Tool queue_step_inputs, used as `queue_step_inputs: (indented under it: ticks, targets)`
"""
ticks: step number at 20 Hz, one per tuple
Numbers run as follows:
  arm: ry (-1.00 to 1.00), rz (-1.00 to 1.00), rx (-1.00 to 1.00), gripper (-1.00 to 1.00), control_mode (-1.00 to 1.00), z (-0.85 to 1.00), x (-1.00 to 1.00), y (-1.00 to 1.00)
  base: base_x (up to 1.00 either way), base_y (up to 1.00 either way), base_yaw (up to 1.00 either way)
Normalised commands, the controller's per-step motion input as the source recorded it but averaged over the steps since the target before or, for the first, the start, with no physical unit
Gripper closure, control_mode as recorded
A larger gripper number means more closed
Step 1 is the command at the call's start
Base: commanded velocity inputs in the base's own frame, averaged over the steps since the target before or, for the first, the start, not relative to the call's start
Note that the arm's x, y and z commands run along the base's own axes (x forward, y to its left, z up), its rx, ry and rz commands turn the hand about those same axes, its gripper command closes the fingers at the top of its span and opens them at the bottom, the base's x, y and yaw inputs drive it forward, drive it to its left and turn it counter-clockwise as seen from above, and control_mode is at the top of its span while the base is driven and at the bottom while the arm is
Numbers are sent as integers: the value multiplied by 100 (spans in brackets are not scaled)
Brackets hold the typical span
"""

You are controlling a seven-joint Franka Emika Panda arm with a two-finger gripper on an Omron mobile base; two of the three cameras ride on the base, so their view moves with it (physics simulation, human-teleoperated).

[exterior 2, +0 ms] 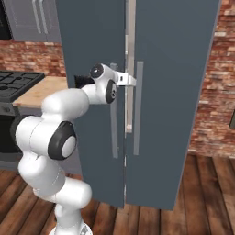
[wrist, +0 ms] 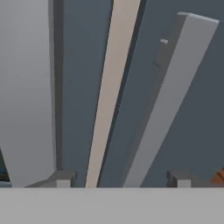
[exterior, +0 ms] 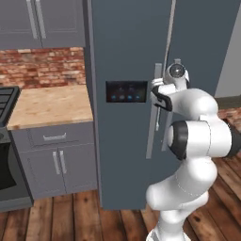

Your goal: Store the kebab skewer in the freezer for long-term storage. Close the freezer door after placing the cooked food.

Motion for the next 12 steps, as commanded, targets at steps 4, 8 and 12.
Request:
queue_step_inputs:
  ticks: [4,8,12]
  targets:
    - [0,6,9,-100,-100,31,42,0,0,0,0]
    - [-3,8,14,-100,-100,14,43,0,0,0,0]
    - [-5,7,8,-100,-100,17,33,0,0,0,0]
